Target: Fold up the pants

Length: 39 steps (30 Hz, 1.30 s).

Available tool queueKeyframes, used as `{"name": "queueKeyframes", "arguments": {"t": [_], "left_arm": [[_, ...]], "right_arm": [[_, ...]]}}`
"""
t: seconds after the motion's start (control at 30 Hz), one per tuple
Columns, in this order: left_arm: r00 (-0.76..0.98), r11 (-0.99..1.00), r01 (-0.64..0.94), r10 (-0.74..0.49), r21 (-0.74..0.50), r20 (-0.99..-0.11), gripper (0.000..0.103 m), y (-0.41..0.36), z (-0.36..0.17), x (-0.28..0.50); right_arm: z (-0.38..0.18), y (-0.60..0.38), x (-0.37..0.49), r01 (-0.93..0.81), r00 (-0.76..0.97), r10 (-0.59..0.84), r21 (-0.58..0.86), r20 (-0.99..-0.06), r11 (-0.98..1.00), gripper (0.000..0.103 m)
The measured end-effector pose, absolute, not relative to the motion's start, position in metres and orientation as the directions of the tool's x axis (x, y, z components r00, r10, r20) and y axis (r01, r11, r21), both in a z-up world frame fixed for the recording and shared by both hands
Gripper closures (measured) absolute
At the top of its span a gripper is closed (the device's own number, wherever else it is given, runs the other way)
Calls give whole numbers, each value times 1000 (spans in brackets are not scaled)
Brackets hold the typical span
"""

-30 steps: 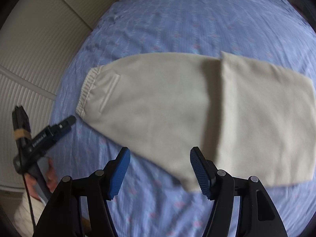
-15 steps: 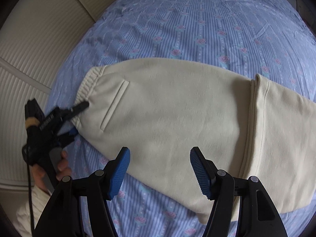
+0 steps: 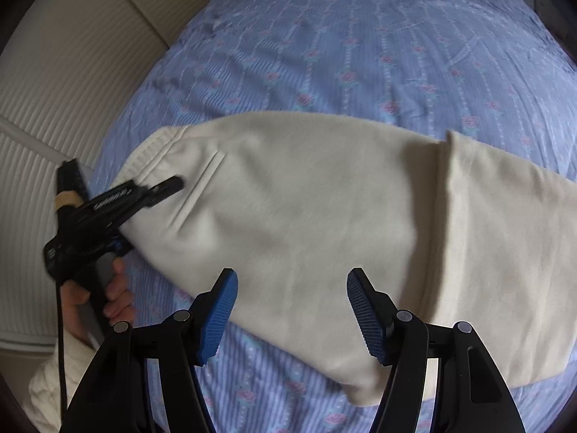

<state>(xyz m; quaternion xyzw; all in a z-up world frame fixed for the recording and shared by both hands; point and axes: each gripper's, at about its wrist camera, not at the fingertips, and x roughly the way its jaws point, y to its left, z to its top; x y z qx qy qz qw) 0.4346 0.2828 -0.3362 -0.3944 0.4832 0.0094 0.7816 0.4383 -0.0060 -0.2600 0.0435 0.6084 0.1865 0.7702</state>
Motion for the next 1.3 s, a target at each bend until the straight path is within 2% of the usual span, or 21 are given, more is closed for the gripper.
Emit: {"name": "queueKeyframes", "arguments": {"t": [0.2, 0.4, 0.6, 0.7, 0.8, 1.07, 1.3], "left_arm": [[510, 847, -322, -222, -424, -831, 77, 245, -273, 441], [523, 955, -219, -60, -202, -850, 77, 182, -211, 449], [570, 987, -131, 0, -91, -822, 78, 107, -153, 453], [585, 997, -81, 55, 9, -809, 78, 63, -129, 452], [590, 999, -31, 43, 31, -806, 79, 19, -112, 446], [549, 995, 77, 5, 57, -836, 79, -96, -112, 444], [410, 989, 127, 17, 75, -912, 79, -191, -172, 455]], "right_arm": [[-245, -45, 449, -174, 233, 325, 290, -916, 941, 38], [-224, -89, 441, -134, 265, 330, 305, -906, 943, 38], [-200, -152, 411, -128, 297, 330, 305, -896, 944, 38], [-189, -194, 393, -84, 319, 315, 304, -894, 949, 38], [-180, -234, 380, -39, 335, 320, 326, -886, 945, 38], [-161, -320, 367, -26, 408, 311, 329, -858, 944, 38], [-160, -393, 357, 24, 430, 288, 330, -855, 944, 38]]}}
